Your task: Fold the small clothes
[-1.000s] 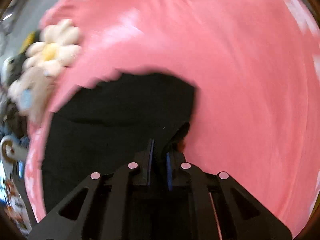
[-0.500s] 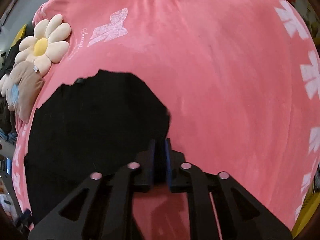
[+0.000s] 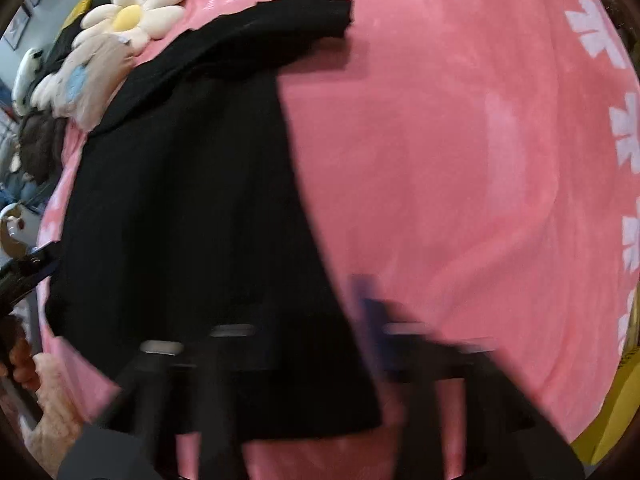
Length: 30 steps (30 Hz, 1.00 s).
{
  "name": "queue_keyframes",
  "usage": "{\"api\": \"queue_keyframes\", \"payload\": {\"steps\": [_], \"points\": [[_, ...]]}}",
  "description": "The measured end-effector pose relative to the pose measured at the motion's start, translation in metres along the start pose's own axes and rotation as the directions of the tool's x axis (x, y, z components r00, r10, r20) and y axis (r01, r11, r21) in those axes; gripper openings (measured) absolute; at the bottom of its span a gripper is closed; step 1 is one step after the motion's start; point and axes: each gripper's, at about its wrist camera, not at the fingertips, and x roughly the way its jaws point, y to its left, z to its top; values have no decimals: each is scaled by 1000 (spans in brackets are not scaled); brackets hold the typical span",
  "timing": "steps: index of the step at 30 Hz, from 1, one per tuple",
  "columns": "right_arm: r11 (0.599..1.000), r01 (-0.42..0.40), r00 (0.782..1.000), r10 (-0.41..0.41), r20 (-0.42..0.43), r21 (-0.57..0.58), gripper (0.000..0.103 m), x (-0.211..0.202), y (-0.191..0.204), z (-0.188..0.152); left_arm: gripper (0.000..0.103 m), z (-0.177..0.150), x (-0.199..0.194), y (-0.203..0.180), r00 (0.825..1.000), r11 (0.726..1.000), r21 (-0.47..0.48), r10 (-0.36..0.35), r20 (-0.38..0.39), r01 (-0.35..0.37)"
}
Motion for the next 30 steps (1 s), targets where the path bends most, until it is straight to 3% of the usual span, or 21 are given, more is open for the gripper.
{"api": "queue_keyframes", "payload": {"steps": [2, 4, 6, 10, 12, 13, 15, 16, 17, 20, 23, 24, 25, 26, 27, 28, 30], "points": [[999, 47, 998, -46, 52, -25, 2, -30, 3, -7, 69, -4, -4, -4, 1000, 1000, 6, -9, -3, 9], [998, 66, 995, -68, 79, 24, 2, -54, -7, -21, 70, -8, -7, -8, 1000, 1000, 30, 1, -6, -1], [995, 61, 998, -63, 23, 79, 1, -60, -26, -45, 71, -12, -8, -8, 1000, 999, 47, 5, -12, -4], [987, 115, 988, -102, -112, 109, 2, -33, -41, -87, 71, -22, -4, -3, 999, 999, 45, 10, -49, -8], [982, 88, 996, -82, -44, 165, 6, -45, -44, -80, 71, -24, -8, 2, 999, 999, 30, 11, -48, -9], [982, 69, 998, -69, -6, 178, 10, -51, -43, -73, 72, -24, -13, 7, 999, 1000, 12, 6, -35, -6], [984, 40, 998, -47, 40, 171, 31, -58, -36, -58, 79, -24, -20, 21, 1000, 999, -43, 3, -17, -4], [989, 33, 998, -41, 50, 146, 51, -58, -29, -51, 80, -24, -21, 29, 1000, 997, -75, 5, -16, -6], [992, 49, 997, -55, 48, 113, 61, -54, -23, -48, 80, -25, -21, 36, 1000, 994, -105, 7, -25, -10], [996, 51, 998, -48, -33, 78, 61, -27, -13, -54, 80, -29, -10, 56, 997, 984, -175, 0, -74, -13], [994, 44, 996, -35, -83, 102, 61, -2, -11, -70, 78, -35, -7, 73, 996, 971, -230, -78, -45, 65], [992, 52, 997, -45, -59, 112, 60, -1, -10, -73, 76, -35, -7, 74, 995, 972, -219, -93, -35, 83], [993, 49, 998, -44, -45, 109, 54, -2, -7, -73, 61, -35, -7, 75, 994, 974, -206, -103, -34, 94], [994, 20, 999, -15, -43, 111, 29, -3, -4, -71, 19, -34, -8, 74, 989, 975, -182, -140, -43, 130], [990, -25, 998, 32, -46, 136, 11, -6, -4, -67, 5, -34, -7, 75, 979, 969, -180, -187, -77, 171], [984, -66, 996, 74, -44, 166, 5, -10, -4, -63, 5, -34, -6, 76, 961, 952, -208, -251, -113, 224], [988, -82, 996, 85, -16, 129, 4, -31, 7, -54, 5, -28, -26, 80, 940, 927, -231, -326, -102, 296]]}}
